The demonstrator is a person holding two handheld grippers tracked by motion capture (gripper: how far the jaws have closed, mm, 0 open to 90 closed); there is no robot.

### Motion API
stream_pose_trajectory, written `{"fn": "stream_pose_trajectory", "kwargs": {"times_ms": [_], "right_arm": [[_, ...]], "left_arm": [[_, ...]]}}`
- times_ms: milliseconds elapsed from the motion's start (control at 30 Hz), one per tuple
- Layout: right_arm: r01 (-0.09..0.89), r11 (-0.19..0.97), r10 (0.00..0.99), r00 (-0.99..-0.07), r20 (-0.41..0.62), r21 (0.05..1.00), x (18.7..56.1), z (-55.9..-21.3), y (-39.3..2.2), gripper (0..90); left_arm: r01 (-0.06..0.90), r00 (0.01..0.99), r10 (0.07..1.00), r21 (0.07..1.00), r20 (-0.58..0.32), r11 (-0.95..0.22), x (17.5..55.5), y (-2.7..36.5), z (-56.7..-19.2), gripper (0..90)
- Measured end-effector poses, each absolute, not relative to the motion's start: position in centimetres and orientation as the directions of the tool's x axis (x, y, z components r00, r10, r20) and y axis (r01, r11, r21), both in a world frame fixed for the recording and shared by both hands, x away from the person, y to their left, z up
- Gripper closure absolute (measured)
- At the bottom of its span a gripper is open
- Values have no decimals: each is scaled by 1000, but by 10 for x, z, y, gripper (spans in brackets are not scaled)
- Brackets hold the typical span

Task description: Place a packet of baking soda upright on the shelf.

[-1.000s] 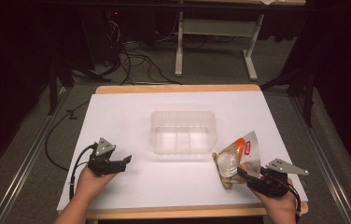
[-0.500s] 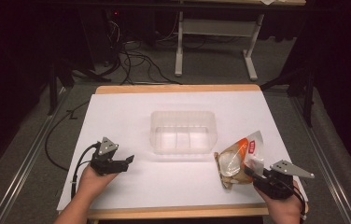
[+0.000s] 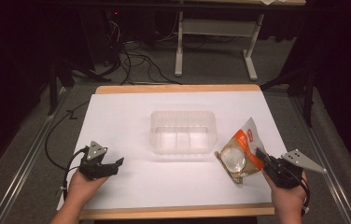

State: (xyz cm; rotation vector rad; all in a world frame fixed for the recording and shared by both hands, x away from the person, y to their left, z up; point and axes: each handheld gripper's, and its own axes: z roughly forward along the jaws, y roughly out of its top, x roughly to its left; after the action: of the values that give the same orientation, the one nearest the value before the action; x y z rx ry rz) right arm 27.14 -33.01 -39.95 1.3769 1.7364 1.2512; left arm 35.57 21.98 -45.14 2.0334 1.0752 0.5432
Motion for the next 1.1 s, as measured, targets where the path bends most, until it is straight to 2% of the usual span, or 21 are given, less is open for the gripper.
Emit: {"fn": "stream_pose_trajectory", "kwargs": {"times_ms": [167,300,633,1100], "right_arm": [[347,24,925,-362,111,937,275,-393,-321,892],[346,32,918,-382,110,938,275,-393,-318,864],[411,-43,928,-321,188,911,269,-407,-341,815],[469,-96,925,-284,253,878,250,-421,-361,712]], "left_arm": [[519,538,843,779,22,-352,351,226,-452,240],[521,534,845,781,17,-345,351,226,-452,240],[506,571,820,780,16,-368,359,212,-452,240],[481,611,792,792,5,-376,373,195,-450,239]]}}
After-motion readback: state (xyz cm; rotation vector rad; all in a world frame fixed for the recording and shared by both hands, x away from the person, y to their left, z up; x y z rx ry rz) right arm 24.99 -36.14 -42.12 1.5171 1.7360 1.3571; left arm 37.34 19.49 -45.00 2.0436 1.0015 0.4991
